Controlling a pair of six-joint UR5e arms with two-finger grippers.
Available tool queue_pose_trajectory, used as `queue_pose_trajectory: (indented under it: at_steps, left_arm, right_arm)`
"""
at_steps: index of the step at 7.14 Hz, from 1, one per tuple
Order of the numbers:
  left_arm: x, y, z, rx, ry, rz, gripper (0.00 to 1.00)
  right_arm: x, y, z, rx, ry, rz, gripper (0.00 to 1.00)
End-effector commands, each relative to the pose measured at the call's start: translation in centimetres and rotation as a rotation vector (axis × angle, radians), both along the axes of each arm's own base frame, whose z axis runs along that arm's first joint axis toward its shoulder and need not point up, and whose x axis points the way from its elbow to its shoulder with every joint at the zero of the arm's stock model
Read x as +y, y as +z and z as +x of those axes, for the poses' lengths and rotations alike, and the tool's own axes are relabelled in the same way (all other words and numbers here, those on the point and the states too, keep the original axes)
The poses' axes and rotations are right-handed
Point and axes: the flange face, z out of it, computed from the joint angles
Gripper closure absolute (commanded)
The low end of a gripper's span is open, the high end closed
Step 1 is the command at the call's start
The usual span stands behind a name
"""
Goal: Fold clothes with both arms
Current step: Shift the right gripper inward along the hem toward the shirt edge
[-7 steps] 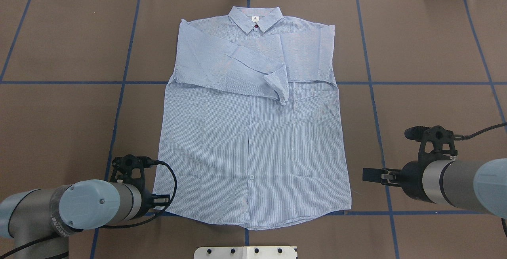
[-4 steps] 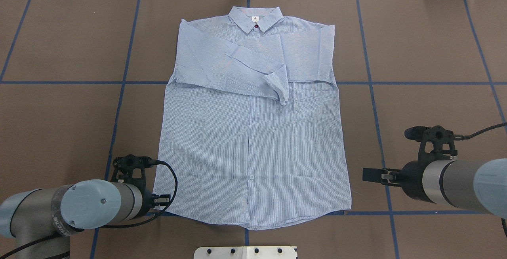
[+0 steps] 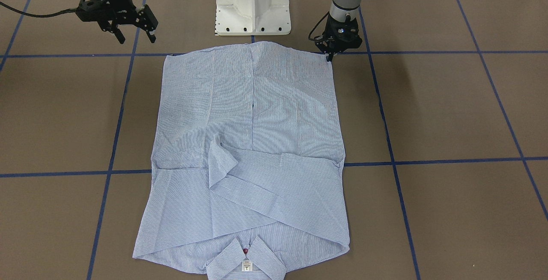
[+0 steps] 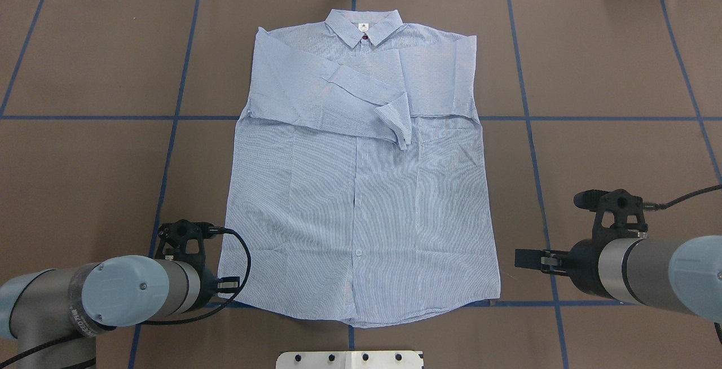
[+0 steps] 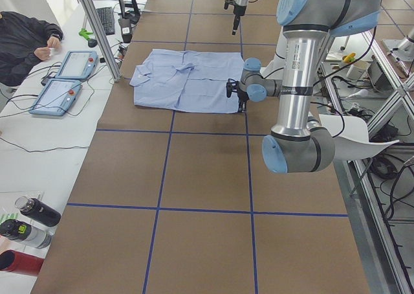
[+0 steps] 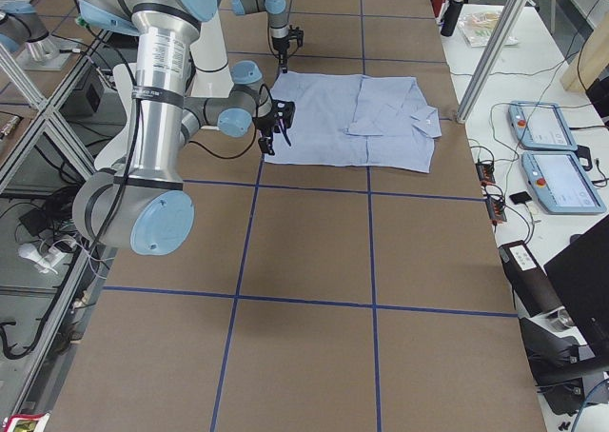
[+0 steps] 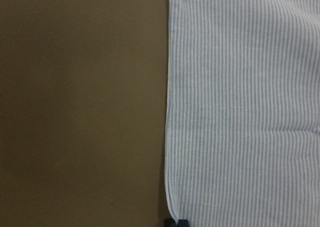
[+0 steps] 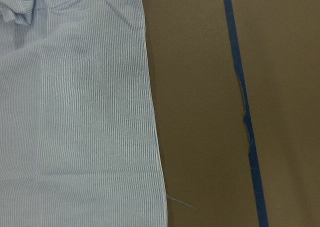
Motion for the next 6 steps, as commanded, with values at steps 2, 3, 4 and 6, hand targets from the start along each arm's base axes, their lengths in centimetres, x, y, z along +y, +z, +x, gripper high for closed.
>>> queue_pose_trajectory:
  at_steps: [2,3,4,6]
  left_arm:
    - [0.0,-1.3,-0.5,0.026,-0.005,0.006,1.00]
    - [0.0,-1.2,-0.6,0.025,-0.007,0.006,1.00]
    - [0.1,-1.2,-0.5,0.024,-0.008,0.005,1.00]
    - [0.1,-1.5,-0.6,0.030,-0.009,0.008,1.00]
  right_arm:
    - [5.0,-0.1,-3.7,-0.025,0.091,-0.021,0.00]
    - [5.8,0.8,-4.9,-0.006,0.111,0.021,0.07]
    - [6.0,1.5,-5.5,0.006,0.113,0.025,0.22]
    - [5.7,4.6,-7.4,-0.033,0.137,0.044,0.38]
